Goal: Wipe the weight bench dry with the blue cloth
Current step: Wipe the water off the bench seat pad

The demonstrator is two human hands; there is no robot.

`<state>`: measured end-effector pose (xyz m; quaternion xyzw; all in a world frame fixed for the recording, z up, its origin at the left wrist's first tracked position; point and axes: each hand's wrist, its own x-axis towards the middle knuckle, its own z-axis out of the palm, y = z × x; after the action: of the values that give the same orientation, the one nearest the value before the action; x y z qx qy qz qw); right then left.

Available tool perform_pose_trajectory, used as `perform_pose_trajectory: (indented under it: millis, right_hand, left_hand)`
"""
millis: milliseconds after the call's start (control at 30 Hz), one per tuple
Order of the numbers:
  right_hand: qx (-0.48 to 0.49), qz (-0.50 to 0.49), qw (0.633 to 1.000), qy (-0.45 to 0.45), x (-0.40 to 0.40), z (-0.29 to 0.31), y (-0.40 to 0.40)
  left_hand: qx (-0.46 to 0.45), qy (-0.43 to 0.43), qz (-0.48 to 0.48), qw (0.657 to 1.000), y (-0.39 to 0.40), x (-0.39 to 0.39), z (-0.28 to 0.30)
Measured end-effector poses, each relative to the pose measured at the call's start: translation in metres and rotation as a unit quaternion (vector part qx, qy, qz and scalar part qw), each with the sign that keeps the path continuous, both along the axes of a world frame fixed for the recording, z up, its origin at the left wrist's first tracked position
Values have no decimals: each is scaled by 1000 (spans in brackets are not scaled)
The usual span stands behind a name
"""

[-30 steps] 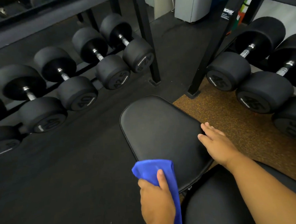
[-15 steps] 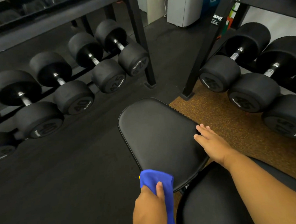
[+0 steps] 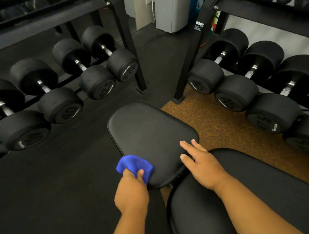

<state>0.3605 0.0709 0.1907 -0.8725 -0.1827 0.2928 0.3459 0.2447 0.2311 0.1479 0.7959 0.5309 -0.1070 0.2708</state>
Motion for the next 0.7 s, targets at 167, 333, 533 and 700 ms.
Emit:
perform_pose_trajectory:
  millis: [167, 333, 533, 700]
  right_hand:
    - [26, -1, 1000, 11, -22, 15, 0]
    - [46, 9, 999, 3, -35, 14, 6]
    - [72, -60, 995, -26, -38, -1, 8]
    - [48, -80, 996, 0, -38, -12, 11]
  left_hand:
    - [100, -31, -57, 993, 32, 22, -8]
    - [108, 31, -145, 983, 44, 36, -15]
    - [106, -12, -380, 919, -12, 3, -14]
    - [127, 24, -469, 874, -4, 25, -13]
